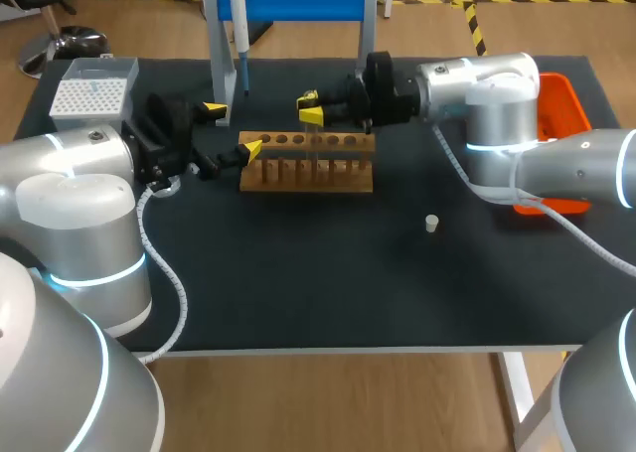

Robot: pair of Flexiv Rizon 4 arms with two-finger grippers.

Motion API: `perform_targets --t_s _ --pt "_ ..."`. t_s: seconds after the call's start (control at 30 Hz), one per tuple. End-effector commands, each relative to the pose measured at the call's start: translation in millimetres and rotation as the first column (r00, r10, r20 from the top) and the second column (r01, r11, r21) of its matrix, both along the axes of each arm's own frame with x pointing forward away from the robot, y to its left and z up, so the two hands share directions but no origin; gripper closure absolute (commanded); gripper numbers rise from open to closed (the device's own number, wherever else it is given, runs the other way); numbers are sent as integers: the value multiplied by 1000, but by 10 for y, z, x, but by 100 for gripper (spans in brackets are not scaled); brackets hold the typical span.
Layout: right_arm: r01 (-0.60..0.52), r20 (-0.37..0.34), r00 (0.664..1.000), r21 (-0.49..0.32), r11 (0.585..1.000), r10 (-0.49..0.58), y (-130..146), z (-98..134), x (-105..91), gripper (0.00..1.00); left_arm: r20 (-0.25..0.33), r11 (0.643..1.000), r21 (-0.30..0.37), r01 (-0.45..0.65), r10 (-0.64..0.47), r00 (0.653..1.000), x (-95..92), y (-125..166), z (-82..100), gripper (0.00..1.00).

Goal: Invert the test tube, pick up the pipette, mount the tip to pipette, aspirate from beaker and dispense into the tube, eject the tip, return the pipette, and cap with the stopper.

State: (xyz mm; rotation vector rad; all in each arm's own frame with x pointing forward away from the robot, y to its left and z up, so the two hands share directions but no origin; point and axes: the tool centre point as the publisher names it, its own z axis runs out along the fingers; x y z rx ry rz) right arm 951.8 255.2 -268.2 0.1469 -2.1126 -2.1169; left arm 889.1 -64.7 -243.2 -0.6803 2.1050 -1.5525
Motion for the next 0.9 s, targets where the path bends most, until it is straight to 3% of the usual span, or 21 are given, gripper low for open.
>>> perform_targets --t_s 0.03,0.9 --pt "-1 0 1000 0 1000 1 -12 42 -11 100 3 1000 -1 -5 5 1000 2 -17 -17 0" --pt "12 15 1000 13 1000 -12 -62 298 -47 100 3 1000 -1 -5 5 1000 2 -17 -17 0"
